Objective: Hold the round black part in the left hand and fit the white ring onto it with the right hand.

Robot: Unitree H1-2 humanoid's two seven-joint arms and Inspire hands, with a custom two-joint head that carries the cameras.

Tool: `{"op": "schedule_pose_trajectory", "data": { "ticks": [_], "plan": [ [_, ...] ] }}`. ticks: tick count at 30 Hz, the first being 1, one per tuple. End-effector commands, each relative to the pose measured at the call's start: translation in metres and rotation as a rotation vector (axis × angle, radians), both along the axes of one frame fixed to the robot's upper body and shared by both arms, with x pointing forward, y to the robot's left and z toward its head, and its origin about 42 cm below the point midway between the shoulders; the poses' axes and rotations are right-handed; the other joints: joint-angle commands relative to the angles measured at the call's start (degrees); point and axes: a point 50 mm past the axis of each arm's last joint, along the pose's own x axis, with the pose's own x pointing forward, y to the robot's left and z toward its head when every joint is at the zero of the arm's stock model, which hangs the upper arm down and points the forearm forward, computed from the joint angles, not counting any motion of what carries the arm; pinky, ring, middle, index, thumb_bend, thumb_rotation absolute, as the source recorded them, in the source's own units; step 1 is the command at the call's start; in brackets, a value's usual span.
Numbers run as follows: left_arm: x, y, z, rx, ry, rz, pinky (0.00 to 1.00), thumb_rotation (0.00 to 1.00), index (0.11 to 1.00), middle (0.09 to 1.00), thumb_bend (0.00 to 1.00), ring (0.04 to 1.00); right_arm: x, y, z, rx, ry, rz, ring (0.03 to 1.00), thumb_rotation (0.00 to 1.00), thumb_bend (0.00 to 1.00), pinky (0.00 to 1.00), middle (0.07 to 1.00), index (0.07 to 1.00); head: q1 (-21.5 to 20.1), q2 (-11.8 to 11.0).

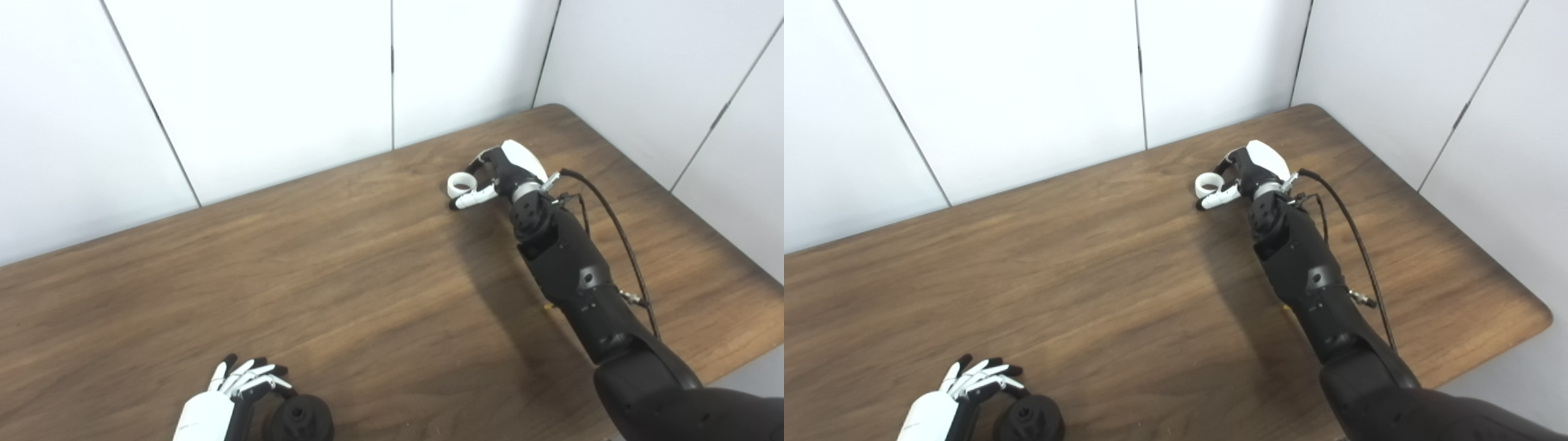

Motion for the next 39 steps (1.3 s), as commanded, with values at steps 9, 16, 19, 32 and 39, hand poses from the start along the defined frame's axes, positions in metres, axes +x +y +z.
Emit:
{"op": "schedule_pose_trajectory", "data": {
  "ticks": [9,16,19,32,39],
  "plan": [
    [-0.001,0.000,0.002,0.004,-0.015,-0.007,0.99,0.05,0.484,0.762,0.52,0.856,0.005,-0.007,0.022,-0.017,-0.065,-0.005,0.936,0.19,0.89,1.00,0.856,0.582,-0.10,0.24],
    [-0.002,0.000,0.002,0.002,-0.014,-0.007,1.00,0.05,0.484,0.761,0.52,0.856,0.004,-0.011,0.020,-0.024,-0.062,-0.025,0.949,0.18,0.87,1.00,0.866,0.575,0.01,0.26],
    [-0.002,0.000,0.002,0.000,-0.013,-0.006,0.99,0.05,0.484,0.762,0.52,0.857,0.003,-0.011,0.019,-0.038,-0.067,-0.029,0.956,0.15,0.56,1.00,0.864,0.498,0.01,0.26],
    [0.000,-0.002,0.004,0.003,-0.017,-0.008,1.00,0.05,0.484,0.761,0.52,0.857,0.002,-0.012,0.018,-0.089,-0.041,0.016,0.971,0.13,0.52,1.00,0.841,0.485,-0.02,0.26],
    [0.000,-0.005,0.004,0.005,-0.015,-0.006,0.99,0.05,0.484,0.760,0.52,0.857,0.000,-0.014,0.020,-0.079,-0.047,0.017,0.973,0.13,0.52,1.00,0.843,0.485,1.46,0.58]
  ]
}}
